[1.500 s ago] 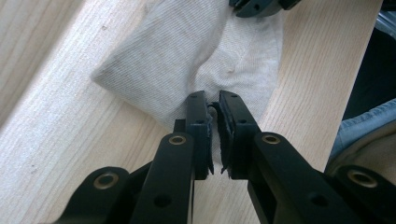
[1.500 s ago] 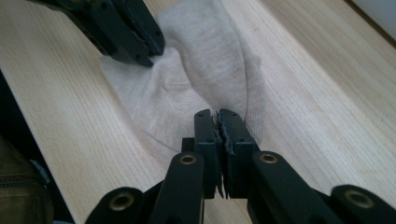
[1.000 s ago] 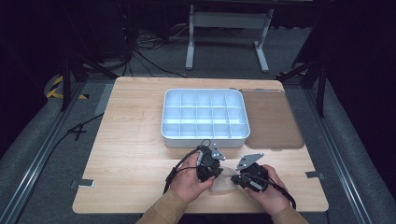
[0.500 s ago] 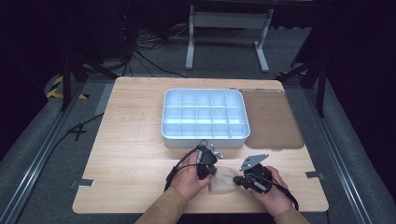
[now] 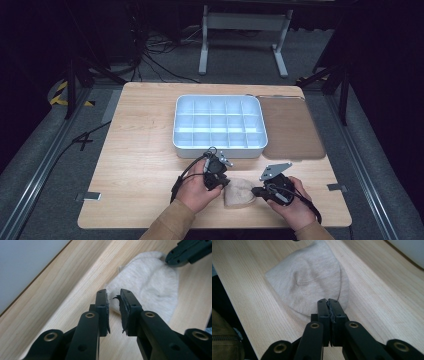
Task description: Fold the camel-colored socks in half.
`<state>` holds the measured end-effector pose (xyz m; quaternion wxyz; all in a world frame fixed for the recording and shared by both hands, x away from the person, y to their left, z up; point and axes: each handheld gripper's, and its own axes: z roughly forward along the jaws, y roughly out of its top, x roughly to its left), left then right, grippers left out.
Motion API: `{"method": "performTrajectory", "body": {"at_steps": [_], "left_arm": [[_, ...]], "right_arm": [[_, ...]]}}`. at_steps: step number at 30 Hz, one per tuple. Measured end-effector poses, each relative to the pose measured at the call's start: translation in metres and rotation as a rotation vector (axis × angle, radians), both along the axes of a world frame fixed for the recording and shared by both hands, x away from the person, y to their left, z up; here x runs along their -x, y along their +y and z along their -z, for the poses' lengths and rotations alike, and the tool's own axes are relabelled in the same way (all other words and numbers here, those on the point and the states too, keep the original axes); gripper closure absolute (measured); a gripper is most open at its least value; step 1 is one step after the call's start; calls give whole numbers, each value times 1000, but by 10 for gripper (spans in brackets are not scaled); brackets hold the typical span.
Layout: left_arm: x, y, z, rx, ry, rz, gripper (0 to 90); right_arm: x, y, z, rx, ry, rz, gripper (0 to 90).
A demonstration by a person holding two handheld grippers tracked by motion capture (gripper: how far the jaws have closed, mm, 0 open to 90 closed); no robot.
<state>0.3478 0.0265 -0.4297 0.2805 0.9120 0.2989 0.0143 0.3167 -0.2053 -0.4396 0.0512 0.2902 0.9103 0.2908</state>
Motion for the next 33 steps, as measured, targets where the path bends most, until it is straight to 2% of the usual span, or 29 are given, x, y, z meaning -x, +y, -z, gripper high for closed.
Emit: {"method": "performTrajectory", "body": {"at_steps": [5,8,12,16,21,25,29,33], "left_arm": [[2,9,-3,6,15,21,759],[3,12,-2,-1,41,26,733],[1,17,4,-67,85,52,704],[1,17,8,-87,119,88,719],[3,10,13,-96,116,129,707],[3,7,16,-101,118,134,704],[3,3,19,-101,114,145,719],[1,2,19,-105,116,152,741]], "right_arm": [[-1,1,-8,-42,4,2,893],[-1,7,-9,-60,9,-8,893],[-2,15,-7,-70,23,-23,894],[-4,22,-2,-60,35,-36,894],[-7,27,11,-4,53,-32,896],[-9,25,12,-18,72,-34,899],[-7,26,12,-2,52,-41,900],[-7,25,13,-9,45,-48,900]]}}
